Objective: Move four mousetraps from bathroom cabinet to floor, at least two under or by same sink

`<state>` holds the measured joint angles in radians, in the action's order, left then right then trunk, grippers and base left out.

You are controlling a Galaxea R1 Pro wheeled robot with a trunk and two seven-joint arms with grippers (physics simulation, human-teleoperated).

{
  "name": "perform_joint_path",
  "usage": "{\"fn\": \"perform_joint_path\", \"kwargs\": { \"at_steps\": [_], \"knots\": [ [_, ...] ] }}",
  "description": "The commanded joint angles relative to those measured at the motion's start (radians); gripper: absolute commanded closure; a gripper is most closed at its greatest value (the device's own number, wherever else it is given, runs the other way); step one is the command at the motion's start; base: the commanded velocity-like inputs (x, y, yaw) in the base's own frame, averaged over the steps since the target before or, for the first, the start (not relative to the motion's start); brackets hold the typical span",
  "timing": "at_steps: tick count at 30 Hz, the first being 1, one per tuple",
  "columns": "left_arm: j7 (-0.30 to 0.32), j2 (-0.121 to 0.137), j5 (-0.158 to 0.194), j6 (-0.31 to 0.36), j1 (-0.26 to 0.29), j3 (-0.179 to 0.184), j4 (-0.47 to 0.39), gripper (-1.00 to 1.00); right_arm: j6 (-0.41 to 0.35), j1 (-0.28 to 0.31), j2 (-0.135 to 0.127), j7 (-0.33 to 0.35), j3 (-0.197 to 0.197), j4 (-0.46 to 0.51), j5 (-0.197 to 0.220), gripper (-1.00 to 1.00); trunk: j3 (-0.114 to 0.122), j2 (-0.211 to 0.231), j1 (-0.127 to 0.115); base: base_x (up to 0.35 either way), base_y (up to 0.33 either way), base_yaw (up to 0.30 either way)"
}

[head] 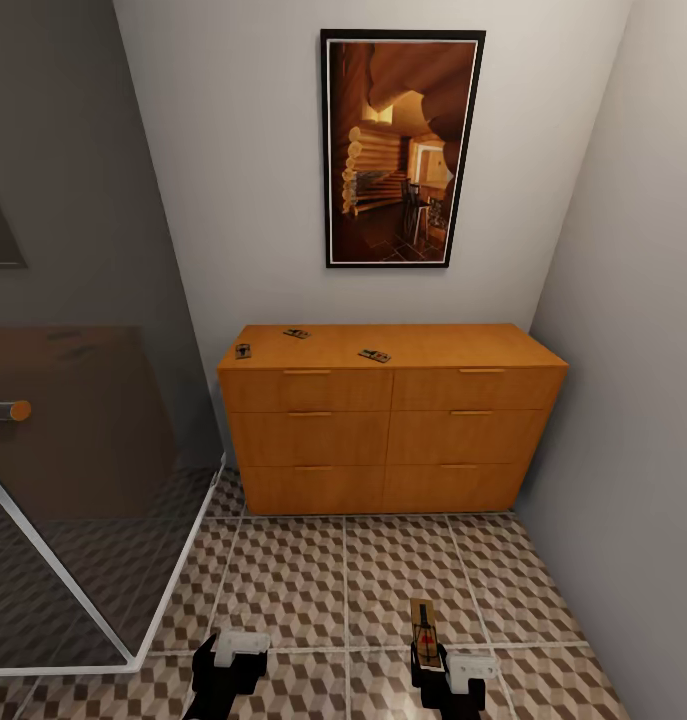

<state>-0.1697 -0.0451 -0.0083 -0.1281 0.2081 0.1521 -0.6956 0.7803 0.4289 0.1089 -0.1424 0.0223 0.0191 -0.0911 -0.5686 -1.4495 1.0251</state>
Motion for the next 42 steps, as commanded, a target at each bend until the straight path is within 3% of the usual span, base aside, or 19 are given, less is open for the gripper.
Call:
{"fn": "perform_joint_path", "kwargs": {
  "at_steps": [1,42],
  "knots": [
    [-0.008,0.001,-0.001,-0.003,0.001,0.004,0.001,-1.0,0.002,0.001,0.0,-0.005,0.002,-0.001,-0.008,1.0,-0.001,0.0,0.0,0.0,0.0,0.0],
    [-0.009,0.005,-0.001,-0.002,0.001,0.004,0.003,-1.0,0.002,0.001,0.0,-0.005,0.002,-0.001,-0.008,1.0,-0.001,0.0,0.0,0.0,0.0,0.0]
  ]
}}
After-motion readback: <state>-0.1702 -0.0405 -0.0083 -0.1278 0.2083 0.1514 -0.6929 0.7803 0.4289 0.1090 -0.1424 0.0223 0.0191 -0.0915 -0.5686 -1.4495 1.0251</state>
